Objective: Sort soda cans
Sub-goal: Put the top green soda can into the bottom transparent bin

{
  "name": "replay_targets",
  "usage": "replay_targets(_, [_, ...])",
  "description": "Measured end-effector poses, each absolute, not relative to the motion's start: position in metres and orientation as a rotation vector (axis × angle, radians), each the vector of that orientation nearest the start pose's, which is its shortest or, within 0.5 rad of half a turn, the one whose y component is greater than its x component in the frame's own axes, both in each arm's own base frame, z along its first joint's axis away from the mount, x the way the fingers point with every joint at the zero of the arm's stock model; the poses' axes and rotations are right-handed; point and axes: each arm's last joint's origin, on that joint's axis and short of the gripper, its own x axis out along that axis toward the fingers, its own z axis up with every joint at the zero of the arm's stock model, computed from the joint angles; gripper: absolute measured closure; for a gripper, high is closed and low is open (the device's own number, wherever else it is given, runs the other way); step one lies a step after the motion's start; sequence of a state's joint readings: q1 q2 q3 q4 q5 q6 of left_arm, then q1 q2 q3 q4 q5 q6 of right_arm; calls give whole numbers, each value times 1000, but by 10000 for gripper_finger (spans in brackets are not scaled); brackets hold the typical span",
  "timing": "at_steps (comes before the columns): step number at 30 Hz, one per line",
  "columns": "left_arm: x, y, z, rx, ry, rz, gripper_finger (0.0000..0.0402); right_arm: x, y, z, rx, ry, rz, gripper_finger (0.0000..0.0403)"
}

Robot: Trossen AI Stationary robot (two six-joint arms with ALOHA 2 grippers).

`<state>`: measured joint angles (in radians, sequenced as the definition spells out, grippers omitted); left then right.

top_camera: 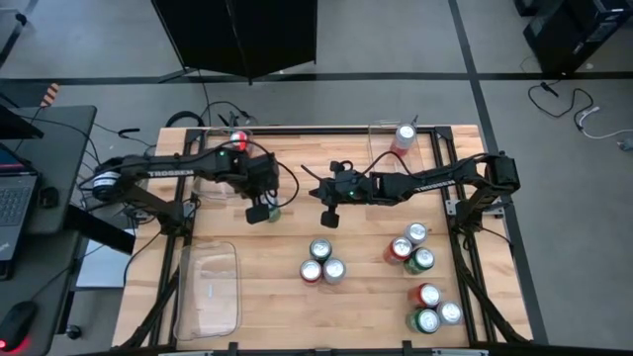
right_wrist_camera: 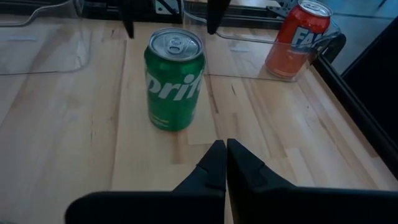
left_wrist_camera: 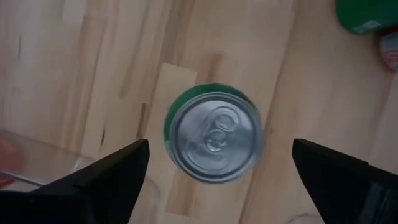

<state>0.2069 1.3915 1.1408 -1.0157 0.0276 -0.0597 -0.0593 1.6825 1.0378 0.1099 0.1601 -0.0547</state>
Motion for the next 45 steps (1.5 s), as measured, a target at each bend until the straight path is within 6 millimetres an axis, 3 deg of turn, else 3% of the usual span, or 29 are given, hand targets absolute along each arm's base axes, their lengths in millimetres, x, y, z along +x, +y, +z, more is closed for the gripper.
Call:
replay_targets(20, [272,66,231,-198,1376,172,11,363,-26,217,-80,542,-198,402])
replay_targets(23, [273,64,232,-172,1375,161,41,363,-26,217,-80,543,-198,402])
replay_targets(27, [275,61,246,-151,1372,144,119,363,-26,217,-80,546,-198,402])
replay_targets(36, [262,53,300,-152,1465,99,119,363,-26,216,-80,553,-198,402])
replay_targets(42, [240,27,339,-158,1456,92,119,363,-26,216,-86,556,-196,402])
replay_targets(45, [224,9,350,-212,1470,103,119,362,-26,216,-87,561,-195,402])
